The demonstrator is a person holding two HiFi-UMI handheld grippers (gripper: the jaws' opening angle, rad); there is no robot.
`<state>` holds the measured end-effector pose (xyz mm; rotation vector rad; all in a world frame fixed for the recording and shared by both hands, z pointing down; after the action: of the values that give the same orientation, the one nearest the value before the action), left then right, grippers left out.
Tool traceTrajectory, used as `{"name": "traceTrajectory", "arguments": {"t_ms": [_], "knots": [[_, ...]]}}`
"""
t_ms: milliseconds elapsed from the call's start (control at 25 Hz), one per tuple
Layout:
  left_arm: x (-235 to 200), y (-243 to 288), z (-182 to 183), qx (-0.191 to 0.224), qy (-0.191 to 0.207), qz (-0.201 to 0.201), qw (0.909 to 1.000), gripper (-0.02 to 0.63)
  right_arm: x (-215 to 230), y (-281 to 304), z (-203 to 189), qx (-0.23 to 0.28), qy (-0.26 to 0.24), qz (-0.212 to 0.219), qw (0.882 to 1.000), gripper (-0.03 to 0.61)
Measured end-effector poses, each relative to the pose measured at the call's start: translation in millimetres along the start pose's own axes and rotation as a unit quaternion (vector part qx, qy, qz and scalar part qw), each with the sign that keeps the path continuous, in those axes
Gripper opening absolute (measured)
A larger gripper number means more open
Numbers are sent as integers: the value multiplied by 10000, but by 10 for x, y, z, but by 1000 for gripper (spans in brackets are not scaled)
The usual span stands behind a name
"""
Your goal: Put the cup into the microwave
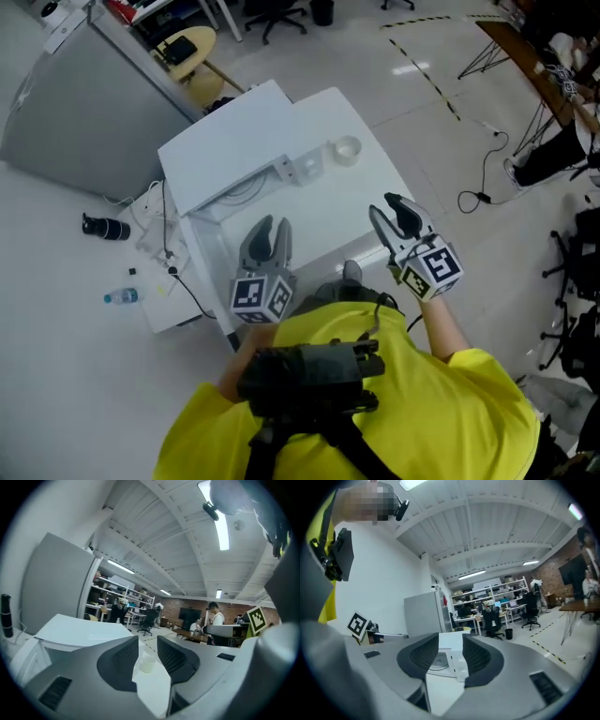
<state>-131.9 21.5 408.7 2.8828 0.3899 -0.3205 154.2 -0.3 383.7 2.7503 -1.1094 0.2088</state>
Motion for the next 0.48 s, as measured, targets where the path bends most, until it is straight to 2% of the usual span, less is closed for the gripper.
{"name": "traceTrajectory", "arguments": {"t_ms": [80, 200, 280, 360, 400, 440, 480], "knots": [[-119, -3, -93, 60, -107, 506, 9986, 82, 161, 306, -92, -217, -78, 411, 9989, 164], [-208, 3, -230, 156, -121, 1039, 9944, 80, 435, 684, -298, -512, -74, 691, 9963, 270], [-229, 90, -313, 156, -144, 1180, 9928, 80, 669, 872, -481, -658, -63, 625, 9959, 289], [-245, 240, -414, 46, -158, 1263, 9919, 80, 918, 1049, -715, -838, -130, 464, 9953, 389], [-251, 326, -467, -24, -153, 1287, 9916, 80, 1040, 1140, -852, -965, -185, 374, 9945, 468], [-251, 421, -523, -120, -135, 1299, 9914, 80, 1160, 1232, -999, -1107, -218, 307, 9931, 509], [-244, 527, -578, -252, -104, 1298, 9912, 80, 1284, 1322, -1150, -1246, -206, 260, 9917, 509]]}}
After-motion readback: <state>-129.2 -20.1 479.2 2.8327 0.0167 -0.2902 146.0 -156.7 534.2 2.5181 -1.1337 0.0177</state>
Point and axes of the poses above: the fingertips, and each gripper's own axes: y forward along the fingers, x to its right, z out of its top, the point moved 9 cm from there along -y, backward along the fingers, and after that the axes turned 6 degrees about z, right-handed, at the moved point
